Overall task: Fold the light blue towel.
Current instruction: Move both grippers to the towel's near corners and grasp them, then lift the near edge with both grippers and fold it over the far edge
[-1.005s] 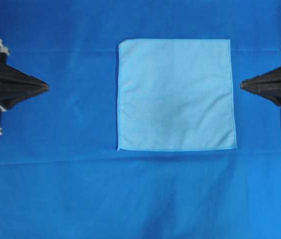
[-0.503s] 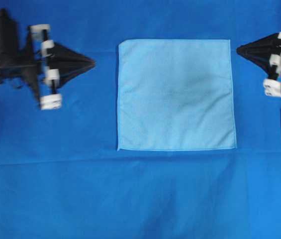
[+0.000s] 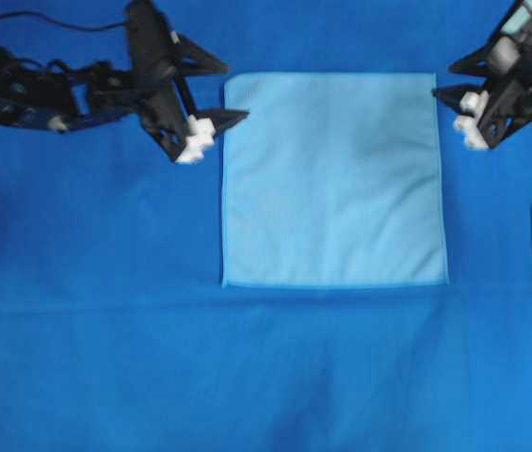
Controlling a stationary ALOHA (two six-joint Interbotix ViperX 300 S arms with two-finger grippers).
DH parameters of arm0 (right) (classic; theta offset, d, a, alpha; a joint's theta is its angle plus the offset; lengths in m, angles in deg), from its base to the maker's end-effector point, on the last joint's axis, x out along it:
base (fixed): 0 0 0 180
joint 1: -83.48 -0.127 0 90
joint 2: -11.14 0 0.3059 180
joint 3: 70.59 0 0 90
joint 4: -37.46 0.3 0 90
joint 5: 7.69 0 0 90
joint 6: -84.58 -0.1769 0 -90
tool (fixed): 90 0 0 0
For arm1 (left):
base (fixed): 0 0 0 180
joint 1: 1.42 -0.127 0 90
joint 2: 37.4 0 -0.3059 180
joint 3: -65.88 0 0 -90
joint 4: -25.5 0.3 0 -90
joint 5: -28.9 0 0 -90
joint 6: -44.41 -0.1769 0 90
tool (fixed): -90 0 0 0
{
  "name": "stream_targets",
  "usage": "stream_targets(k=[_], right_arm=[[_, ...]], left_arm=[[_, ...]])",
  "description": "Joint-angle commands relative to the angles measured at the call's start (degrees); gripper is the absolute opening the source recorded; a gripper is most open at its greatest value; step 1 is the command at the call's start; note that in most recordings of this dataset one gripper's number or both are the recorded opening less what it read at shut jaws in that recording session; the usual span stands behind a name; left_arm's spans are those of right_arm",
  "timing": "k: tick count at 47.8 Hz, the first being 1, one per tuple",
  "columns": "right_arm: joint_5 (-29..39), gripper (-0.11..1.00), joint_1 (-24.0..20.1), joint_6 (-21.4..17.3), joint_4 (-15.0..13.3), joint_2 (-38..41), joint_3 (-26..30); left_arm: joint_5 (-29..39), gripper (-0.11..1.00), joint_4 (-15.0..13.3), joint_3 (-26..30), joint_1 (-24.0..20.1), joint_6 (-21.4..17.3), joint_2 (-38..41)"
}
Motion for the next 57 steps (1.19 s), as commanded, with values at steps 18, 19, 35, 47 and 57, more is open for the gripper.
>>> stream_targets(k=[18,19,35,47,57], right_arm=[[-8.88,0.59,5.54,0.26,-2.20,16.70,4.48],[-8.88,0.59,5.54,0.26,-2.37,17.05,4.66],[-8.44,0.07,5.63,0.26,-3.43,18.46,4.83],[-8.44,0.01,5.36,0.26,-3.60,18.37,4.92],[-7.73,0.01,5.36,0.18,-3.60,15.56,4.75]], left_arm=[[-0.88,0.88,-0.09,5.62,-5.45,-0.09,11.43],[-0.88,0.87,-0.09,5.62,-5.54,-0.09,11.51],[1.85,0.26,0.26,6.06,-5.54,-1.32,13.71],[1.93,0.01,0.26,6.06,-5.01,-1.23,13.71],[4.04,0.01,0.18,6.06,-5.01,-1.41,10.11]])
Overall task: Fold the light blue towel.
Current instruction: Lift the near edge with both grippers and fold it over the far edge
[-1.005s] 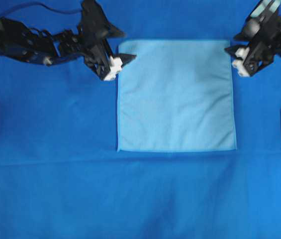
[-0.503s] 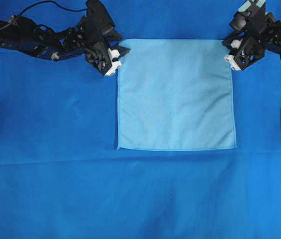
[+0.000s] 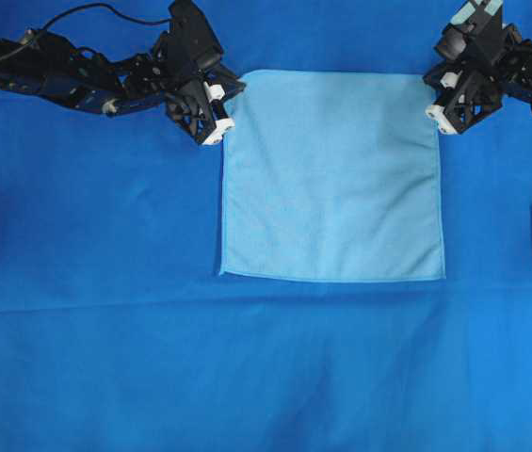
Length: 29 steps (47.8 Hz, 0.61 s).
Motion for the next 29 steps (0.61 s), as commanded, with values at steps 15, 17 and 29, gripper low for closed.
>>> stream_targets(k=[15,17,29], right_arm=[[3.52,0.01,-0.26,-0.18,-0.09,-7.73,-0.26],[3.69,0.01,-0.53,-0.18,-0.09,-7.73,-0.26],[7.29,0.01,-3.96,-1.14,0.26,-9.84,-0.79]], left_arm=[[1.93,0.01,0.09,-0.09,0.18,-0.18,-5.27],[1.85,0.01,0.09,-0.09,0.35,-0.18,-5.36],[1.93,0.01,0.09,-0.88,3.16,-0.18,-5.98]])
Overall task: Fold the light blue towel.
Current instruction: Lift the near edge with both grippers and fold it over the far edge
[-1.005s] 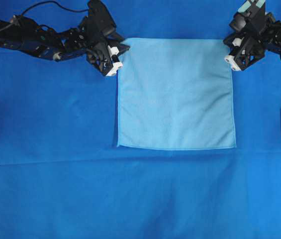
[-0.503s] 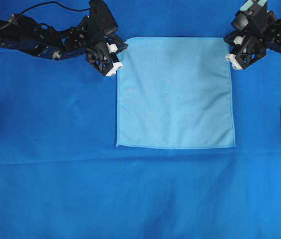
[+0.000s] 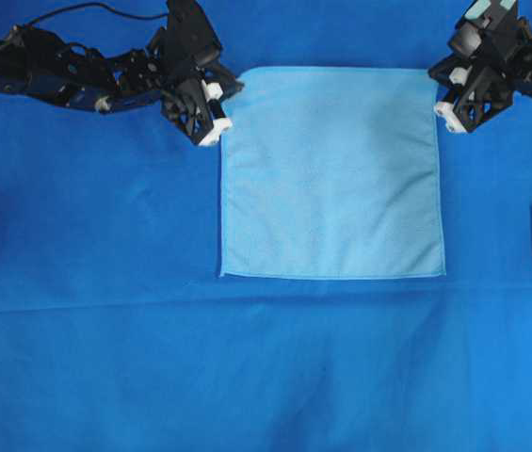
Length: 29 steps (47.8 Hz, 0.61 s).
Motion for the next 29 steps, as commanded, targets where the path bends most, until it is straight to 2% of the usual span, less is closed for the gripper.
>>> stream_targets(k=[1,14,20,29], right_arm=[[1.76,0.01,-1.93,-0.26,0.44,-2.29,0.00],[10.90,0.01,-12.48,-3.96,2.72,-9.84,-2.64],[14.50,0.01,-19.07,-8.00,3.78,-13.62,-4.13],[17.31,0.01,-28.48,-14.94,4.39,-17.14,-5.63]], left_arm=[[-0.18,0.01,0.09,-0.44,1.85,0.00,-2.46],[-0.18,0.01,0.18,-5.01,8.09,-0.26,-5.27],[0.44,0.01,0.18,-6.68,11.51,-0.26,-7.56],[5.54,0.01,0.18,-6.77,18.37,0.18,-10.63]])
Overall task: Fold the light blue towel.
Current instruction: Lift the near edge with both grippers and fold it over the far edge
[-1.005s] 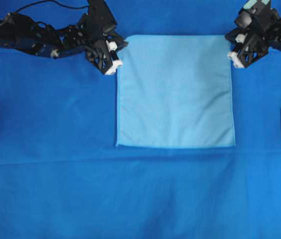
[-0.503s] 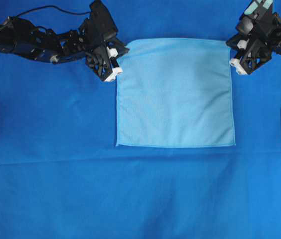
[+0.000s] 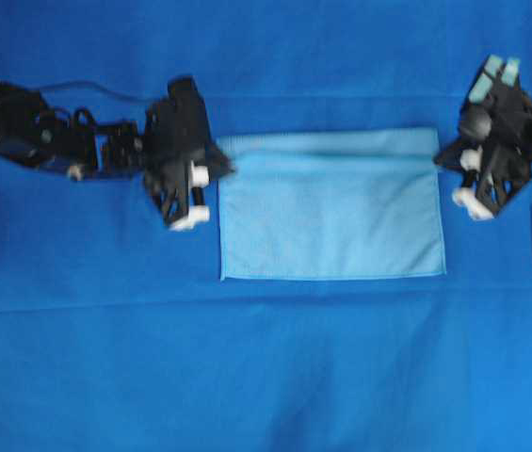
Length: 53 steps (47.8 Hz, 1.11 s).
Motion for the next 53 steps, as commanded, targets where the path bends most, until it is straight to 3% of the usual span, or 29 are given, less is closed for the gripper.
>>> stream_targets(k=[1,11,20,48,51,53], right_arm=[[0.79,0.01,-4.39,-2.46,0.26,-1.23,0.00],[2.02,0.01,-14.06,-9.58,0.26,-0.44,0.09],[2.11,0.01,-20.21,-15.03,0.18,0.97,0.53],[4.22,0.01,-21.80,-19.42,0.53,5.89,2.90],[4.75,0.02,-21.80,-20.30,0.44,5.89,3.08],[4.83,0.02,-22.15,-20.92,0.53,5.80,3.16]], left_arm=[[1.93,0.01,0.18,0.79,3.25,0.44,-2.20],[3.52,0.01,0.18,1.41,9.05,0.97,-1.49],[3.52,0.01,0.18,1.23,11.16,1.41,-1.41],[3.52,0.01,0.18,0.97,11.60,1.58,-1.23],[3.52,0.05,0.09,1.05,11.60,1.58,-1.23],[3.52,0.14,0.09,1.14,11.78,1.58,-1.23]])
